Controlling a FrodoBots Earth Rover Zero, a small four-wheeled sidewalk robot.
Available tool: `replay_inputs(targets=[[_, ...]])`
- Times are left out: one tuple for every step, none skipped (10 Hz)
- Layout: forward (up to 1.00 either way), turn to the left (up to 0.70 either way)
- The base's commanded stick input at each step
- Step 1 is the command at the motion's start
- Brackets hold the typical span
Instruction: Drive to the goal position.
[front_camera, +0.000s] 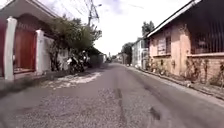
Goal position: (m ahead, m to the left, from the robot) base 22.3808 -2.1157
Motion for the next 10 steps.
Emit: replay_inputs(targets=[[0.8,0.0],[0.8,0.0],[0.8,0.0],[0.8,0.0],[0.8,0.0],[0.8,0.0],[0.8,0.0],[0.8,0.0],[0.78,0.0],[0.77,0.0]])
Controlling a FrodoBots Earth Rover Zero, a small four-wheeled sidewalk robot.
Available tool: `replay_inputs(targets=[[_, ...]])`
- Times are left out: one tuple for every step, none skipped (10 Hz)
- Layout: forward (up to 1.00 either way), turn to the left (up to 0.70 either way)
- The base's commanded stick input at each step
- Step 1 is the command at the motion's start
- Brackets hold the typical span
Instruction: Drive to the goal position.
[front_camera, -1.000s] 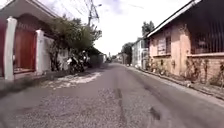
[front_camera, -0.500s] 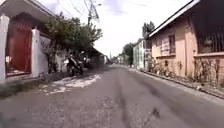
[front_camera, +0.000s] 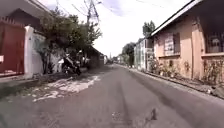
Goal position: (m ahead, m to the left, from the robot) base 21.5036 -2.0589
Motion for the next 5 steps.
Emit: replay_inputs(targets=[[0.77,0.0],[0.77,0.0],[0.77,0.0],[0.78,0.0],[0.77,0.0]])
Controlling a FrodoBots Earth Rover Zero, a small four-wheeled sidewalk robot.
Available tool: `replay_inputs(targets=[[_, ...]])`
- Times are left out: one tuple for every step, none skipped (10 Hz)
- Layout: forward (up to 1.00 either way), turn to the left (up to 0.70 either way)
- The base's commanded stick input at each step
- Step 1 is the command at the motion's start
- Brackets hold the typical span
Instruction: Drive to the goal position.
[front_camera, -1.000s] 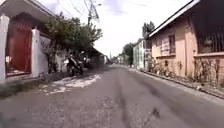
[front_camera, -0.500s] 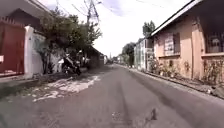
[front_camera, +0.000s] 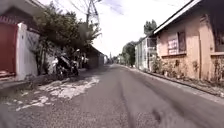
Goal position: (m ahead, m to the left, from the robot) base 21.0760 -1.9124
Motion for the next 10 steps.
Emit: replay_inputs(targets=[[0.77,0.0],[0.77,0.0],[0.78,0.0],[0.77,0.0],[0.78,0.0],[0.78,0.0],[0.78,0.0],[0.78,0.0],[0.78,0.0],[0.78,0.0]])
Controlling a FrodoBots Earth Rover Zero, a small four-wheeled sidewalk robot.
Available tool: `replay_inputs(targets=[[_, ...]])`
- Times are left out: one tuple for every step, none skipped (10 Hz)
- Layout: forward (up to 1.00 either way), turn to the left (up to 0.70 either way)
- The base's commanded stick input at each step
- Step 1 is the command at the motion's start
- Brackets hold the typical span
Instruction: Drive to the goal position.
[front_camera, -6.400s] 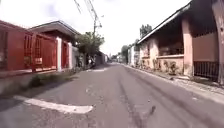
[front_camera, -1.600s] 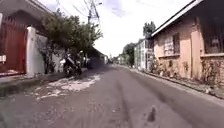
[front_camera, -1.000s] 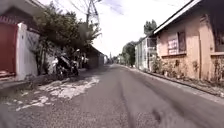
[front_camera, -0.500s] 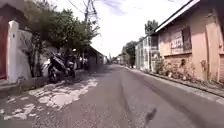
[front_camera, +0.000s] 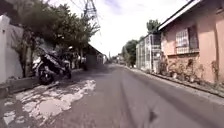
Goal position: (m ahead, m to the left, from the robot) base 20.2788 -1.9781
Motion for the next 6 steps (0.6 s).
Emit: replay_inputs(targets=[[0.78,0.0],[0.78,0.0],[0.78,0.0],[0.78,0.0],[0.78,0.0],[0.78,0.0]])
